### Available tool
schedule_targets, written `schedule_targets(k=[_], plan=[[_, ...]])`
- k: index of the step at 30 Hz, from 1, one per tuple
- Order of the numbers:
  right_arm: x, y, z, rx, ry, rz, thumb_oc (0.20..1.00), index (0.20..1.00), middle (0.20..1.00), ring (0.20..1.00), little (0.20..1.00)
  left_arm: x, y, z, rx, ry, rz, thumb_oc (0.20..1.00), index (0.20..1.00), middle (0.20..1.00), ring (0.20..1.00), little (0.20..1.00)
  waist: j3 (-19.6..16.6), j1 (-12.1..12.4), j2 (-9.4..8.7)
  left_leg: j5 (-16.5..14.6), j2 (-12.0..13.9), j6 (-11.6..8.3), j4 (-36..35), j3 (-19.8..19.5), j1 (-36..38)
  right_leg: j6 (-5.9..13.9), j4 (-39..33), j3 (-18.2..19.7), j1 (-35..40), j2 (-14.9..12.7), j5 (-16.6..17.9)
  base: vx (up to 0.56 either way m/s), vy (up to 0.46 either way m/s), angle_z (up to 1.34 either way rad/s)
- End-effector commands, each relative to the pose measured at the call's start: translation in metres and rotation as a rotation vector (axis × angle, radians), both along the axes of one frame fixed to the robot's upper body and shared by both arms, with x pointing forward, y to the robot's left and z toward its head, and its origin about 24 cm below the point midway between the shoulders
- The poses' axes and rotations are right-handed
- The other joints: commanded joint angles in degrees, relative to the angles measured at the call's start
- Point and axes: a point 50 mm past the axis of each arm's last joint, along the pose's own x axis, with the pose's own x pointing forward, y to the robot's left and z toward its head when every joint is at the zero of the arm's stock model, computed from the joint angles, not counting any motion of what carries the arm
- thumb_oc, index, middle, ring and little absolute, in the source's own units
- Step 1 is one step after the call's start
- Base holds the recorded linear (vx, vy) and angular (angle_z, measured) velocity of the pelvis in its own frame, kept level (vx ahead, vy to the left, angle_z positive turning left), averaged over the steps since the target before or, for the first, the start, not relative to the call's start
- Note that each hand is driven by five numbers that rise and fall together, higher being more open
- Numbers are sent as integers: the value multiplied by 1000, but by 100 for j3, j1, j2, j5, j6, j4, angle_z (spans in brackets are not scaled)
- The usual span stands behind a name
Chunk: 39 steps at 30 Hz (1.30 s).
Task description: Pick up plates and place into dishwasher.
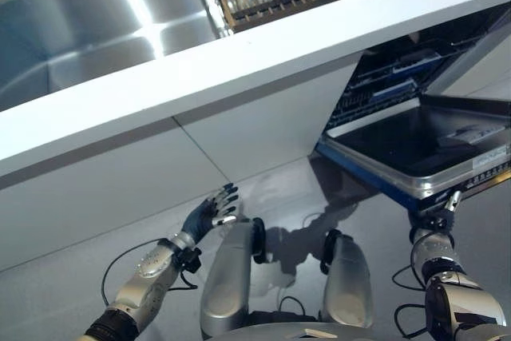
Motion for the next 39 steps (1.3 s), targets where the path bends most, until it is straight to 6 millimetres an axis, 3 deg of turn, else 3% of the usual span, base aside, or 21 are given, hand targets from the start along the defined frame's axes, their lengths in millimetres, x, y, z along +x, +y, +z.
schedule_targets(k=[1,8,16,22,28,39], plan=[[55,4,64,-188,-234,117,1000,1000,1000,1000,1000,4,-4,19,-66,-102,-7,1000,1000,1000,1000,1000,-60,131,89,-207,-78,101,-520,59,497,-255,72,-334,22,187,345,-24,55,-1],[67,6,83,-298,-149,87,1000,1000,1000,1000,1000,0,-10,16,-91,-111,-16,1000,1000,1000,1000,1000,-86,143,57,-40,-86,30,-894,74,710,-246,-189,-368,188,232,386,-22,59,-5],[87,8,135,-443,-164,19,1000,1000,1000,1000,1000,2,-9,16,-93,-108,10,1000,1000,1000,1000,1000,-161,298,6,142,-82,-6,-1376,44,970,-212,-559,-529,489,235,532,-4,39,3],[94,-4,181,-519,-266,-15,1000,1000,1000,1000,1000,1,-3,20,-70,-110,-3,1000,1000,1000,1000,1000,-146,470,-109,166,-68,31,-1522,21,975,-156,-645,-722,520,179,741,-32,-10,11],[102,-10,213,-575,-318,12,1000,1000,1000,1000,1000,1,2,23,-51,-110,-2,1000,1000,1000,1000,1000,-116,605,-193,145,-64,49,-1521,-16,910,-147,-674,-830,528,137,816,-5,-10,12],[109,-22,238,-570,-337,64,1000,1000,1000,1000,1000,-4,10,24,-29,-108,11,1000,1000,1000,1000,1000,-27,864,-227,180,-100,27,-1570,-187,848,-188,-665,-989,616,120,738,40,-2,24]])
